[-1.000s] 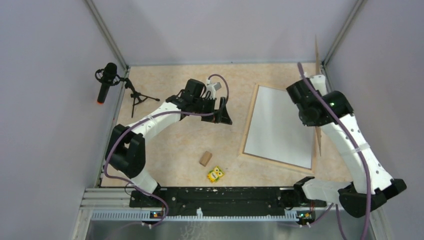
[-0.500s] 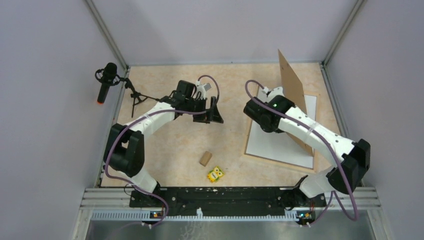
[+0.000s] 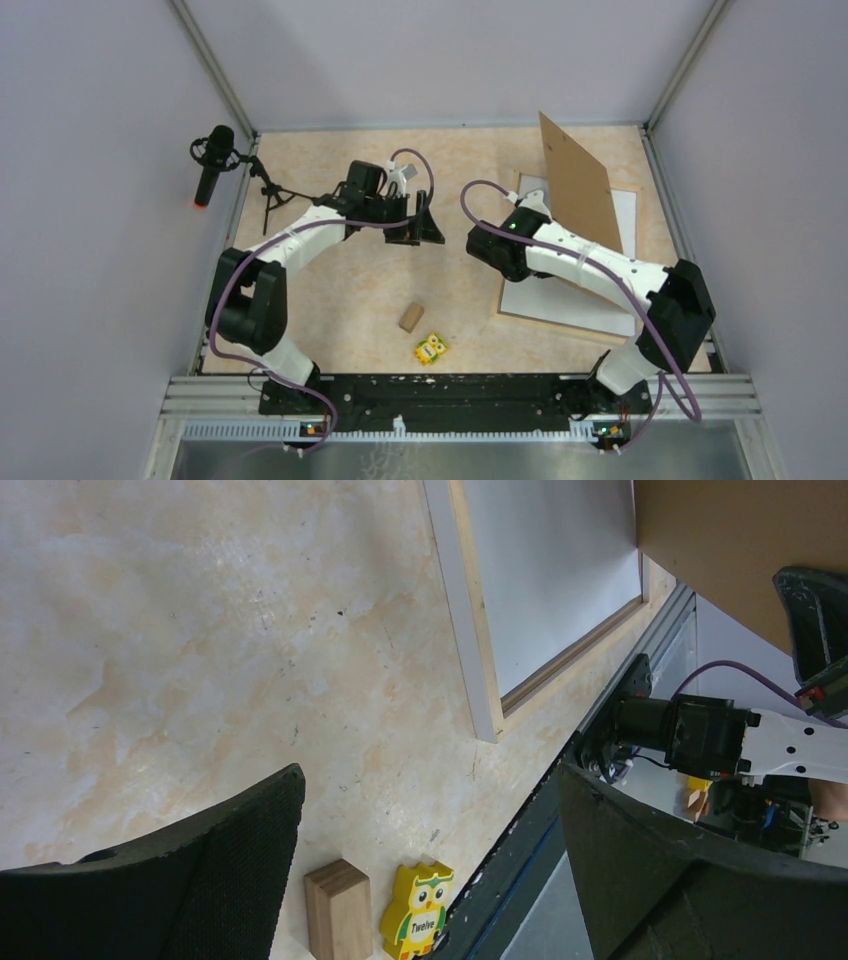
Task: Put the photo into the frame
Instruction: Turn over the photo frame item on the photo frame.
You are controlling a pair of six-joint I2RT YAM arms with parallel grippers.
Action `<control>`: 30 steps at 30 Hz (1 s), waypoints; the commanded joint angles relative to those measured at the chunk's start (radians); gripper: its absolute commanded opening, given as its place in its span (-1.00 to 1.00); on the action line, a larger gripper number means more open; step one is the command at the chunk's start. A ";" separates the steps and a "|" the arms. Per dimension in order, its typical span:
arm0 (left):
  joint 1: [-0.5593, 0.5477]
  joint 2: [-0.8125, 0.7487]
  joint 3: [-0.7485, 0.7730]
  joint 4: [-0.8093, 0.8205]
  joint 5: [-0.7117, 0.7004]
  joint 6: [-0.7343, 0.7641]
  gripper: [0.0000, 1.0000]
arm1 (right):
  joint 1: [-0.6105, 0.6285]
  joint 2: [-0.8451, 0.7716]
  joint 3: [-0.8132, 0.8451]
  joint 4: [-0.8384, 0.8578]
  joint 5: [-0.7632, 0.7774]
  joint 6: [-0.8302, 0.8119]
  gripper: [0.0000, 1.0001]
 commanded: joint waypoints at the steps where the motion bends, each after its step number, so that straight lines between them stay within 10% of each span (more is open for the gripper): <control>1: 0.000 -0.040 -0.024 0.069 0.025 -0.024 0.96 | 0.018 -0.015 -0.002 0.038 -0.016 0.154 -1.00; 11: -0.234 0.085 -0.013 0.213 -0.250 -0.316 0.77 | 0.027 -0.108 -0.002 0.038 0.033 0.143 -1.00; 30: -0.439 0.601 0.507 -0.011 -0.663 -0.223 0.26 | 0.015 -0.384 -0.036 0.134 0.035 -0.003 -1.00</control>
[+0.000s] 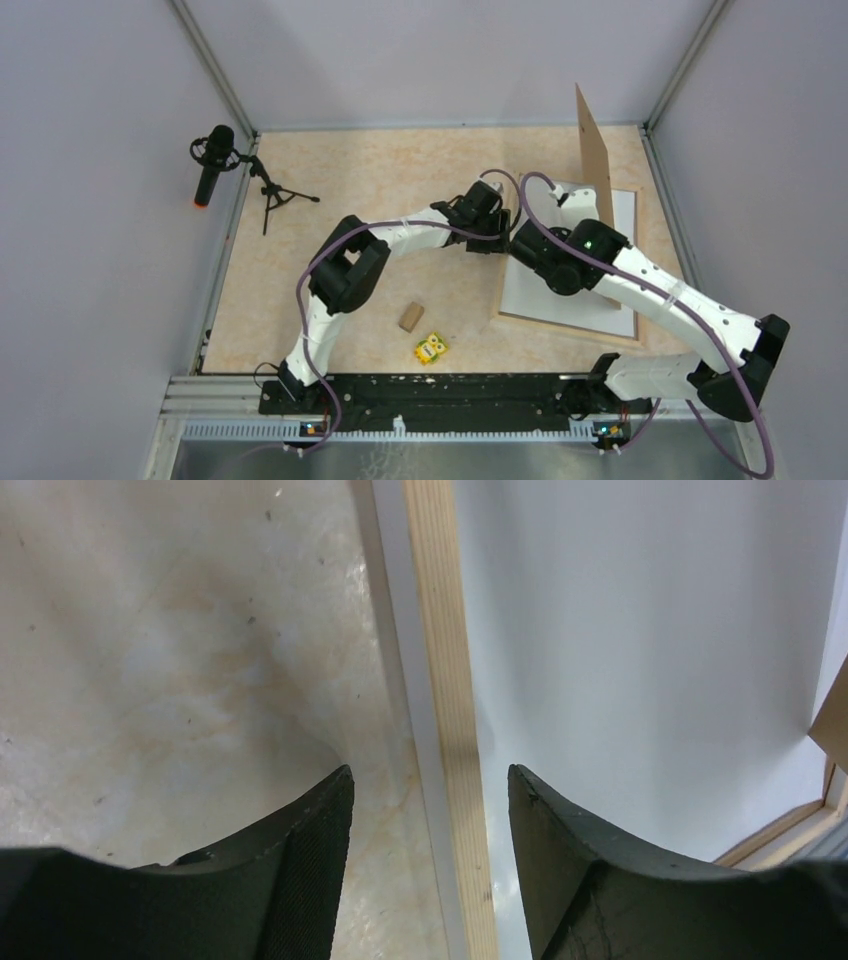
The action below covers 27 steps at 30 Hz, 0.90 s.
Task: Put the photo into the frame
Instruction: Turn over the photo frame item on the photo frame.
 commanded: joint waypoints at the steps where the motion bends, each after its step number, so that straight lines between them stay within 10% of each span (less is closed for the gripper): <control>1: -0.020 0.078 0.088 -0.105 -0.116 0.028 0.26 | 0.003 -0.054 -0.004 0.142 0.035 -0.002 -1.00; 16: -0.002 0.243 0.270 -0.480 -0.463 0.034 0.08 | -0.016 -0.078 -0.019 0.195 0.027 -0.047 -1.00; 27: 0.183 0.070 -0.058 -0.378 -0.441 0.011 0.04 | -0.029 -0.063 -0.074 0.324 -0.024 -0.136 -1.00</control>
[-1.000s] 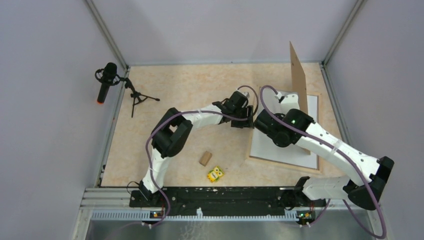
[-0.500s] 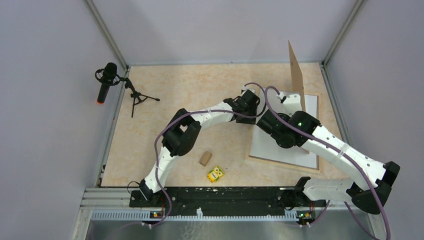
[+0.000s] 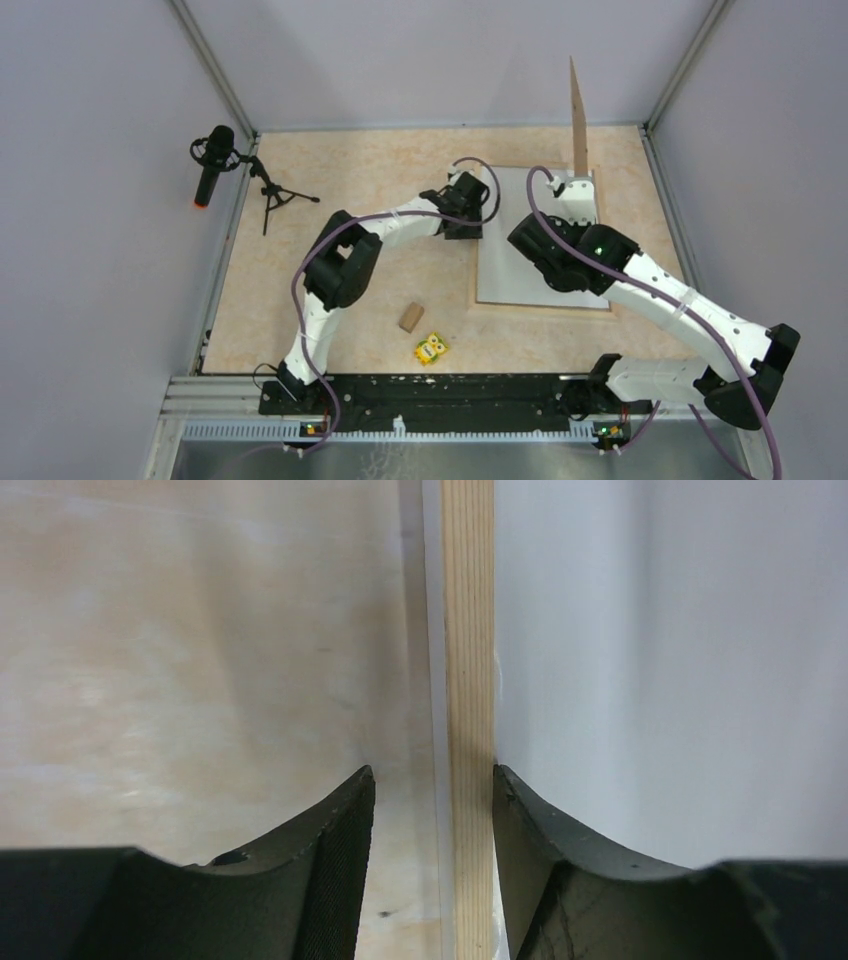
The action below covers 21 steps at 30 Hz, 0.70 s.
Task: Put the photo into the frame
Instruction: Turn over the photo frame item on the photo frame.
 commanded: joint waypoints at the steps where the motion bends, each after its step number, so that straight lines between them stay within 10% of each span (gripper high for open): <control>1: 0.150 0.003 -0.190 -0.197 -0.125 0.022 0.04 | -0.019 -0.018 -0.054 0.111 -0.037 -0.016 -1.00; 14: 0.227 -0.159 -0.314 -0.124 0.064 0.016 0.10 | -0.026 0.018 -0.098 0.225 -0.137 -0.153 -1.00; 21: 0.281 -0.286 -0.304 -0.109 0.262 0.070 0.55 | 0.031 0.068 -0.059 0.205 -0.126 -0.154 -1.00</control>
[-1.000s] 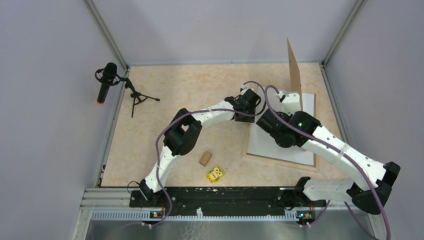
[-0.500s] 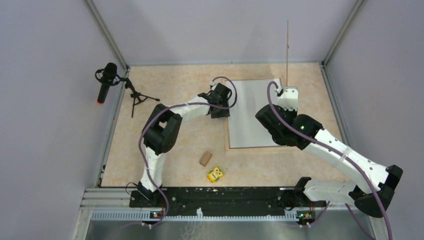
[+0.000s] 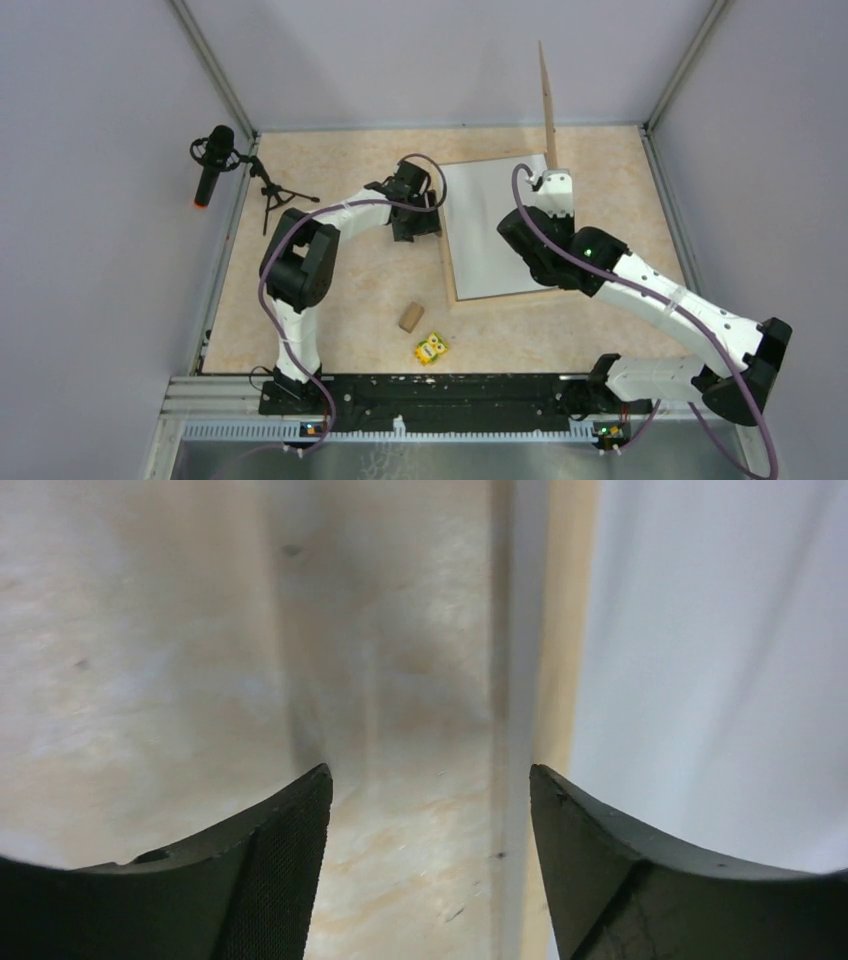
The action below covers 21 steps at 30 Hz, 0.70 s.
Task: Put the photo into the frame
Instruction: Turn over the photo frame item on the photo frame.
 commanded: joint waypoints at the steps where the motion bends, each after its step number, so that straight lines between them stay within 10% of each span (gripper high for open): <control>1: 0.040 -0.099 -0.022 -0.116 0.087 0.068 0.59 | 0.024 0.073 -0.004 -0.120 -0.080 0.025 -1.00; 21: 0.174 -0.245 0.014 -0.104 0.314 0.235 0.76 | 0.198 0.334 0.281 -0.508 -0.006 0.269 -1.00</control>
